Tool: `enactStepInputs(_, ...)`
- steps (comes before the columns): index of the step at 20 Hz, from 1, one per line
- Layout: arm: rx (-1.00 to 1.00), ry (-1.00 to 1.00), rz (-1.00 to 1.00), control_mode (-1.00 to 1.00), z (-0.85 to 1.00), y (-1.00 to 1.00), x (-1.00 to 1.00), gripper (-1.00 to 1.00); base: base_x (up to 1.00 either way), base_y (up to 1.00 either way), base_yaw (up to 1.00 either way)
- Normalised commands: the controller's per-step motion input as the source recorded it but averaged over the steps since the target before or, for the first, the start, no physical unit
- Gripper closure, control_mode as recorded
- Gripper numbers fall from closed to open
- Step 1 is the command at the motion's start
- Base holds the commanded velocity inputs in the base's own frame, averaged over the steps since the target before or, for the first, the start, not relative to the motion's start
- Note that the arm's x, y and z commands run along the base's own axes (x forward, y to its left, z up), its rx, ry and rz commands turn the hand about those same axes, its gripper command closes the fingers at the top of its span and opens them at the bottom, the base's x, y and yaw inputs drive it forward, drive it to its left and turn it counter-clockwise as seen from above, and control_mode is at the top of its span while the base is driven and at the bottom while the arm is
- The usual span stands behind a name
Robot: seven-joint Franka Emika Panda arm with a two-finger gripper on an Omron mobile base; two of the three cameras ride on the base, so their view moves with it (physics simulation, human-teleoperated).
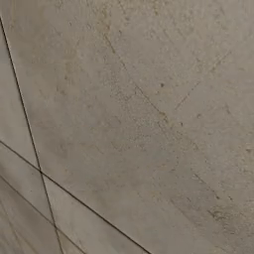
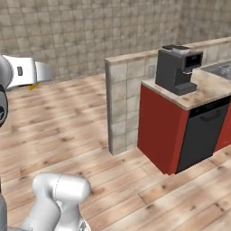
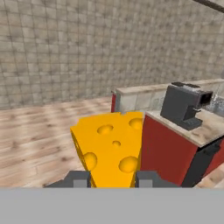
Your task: Take the cheese, fish, and potato from the fridge and place them on the plate on the dining counter to create an appetizer plate.
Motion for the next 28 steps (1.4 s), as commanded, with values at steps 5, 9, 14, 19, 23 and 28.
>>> enactStepInputs(5,0.00,0.00,0.00,1.00,0.00,0.00,0.00,1.00,1.00,1.00,0.25)
enactStepInputs(9,0.00,0.00,0.00,1.00,0.00,0.00,0.00,1.00,1.00,1.00,0.25)
enactStepInputs(14,0.00,0.00,0.00,1.00,0.00,0.00,0.00,1.00,1.00,0.85,0.22)
enactStepInputs(19,0.00,0.00,0.00,1.00,0.00,0.00,0.00,1.00,1.00,0.51,0.13)
enactStepInputs(23,0.00,0.00,0.00,1.00,0.00,0.00,0.00,1.00,1.00,0.33,0.00)
enactStepInputs(28,0.00,0.00,0.00,1.00,0.00,0.00,0.00,1.00,1.00,0.31,-0.10)
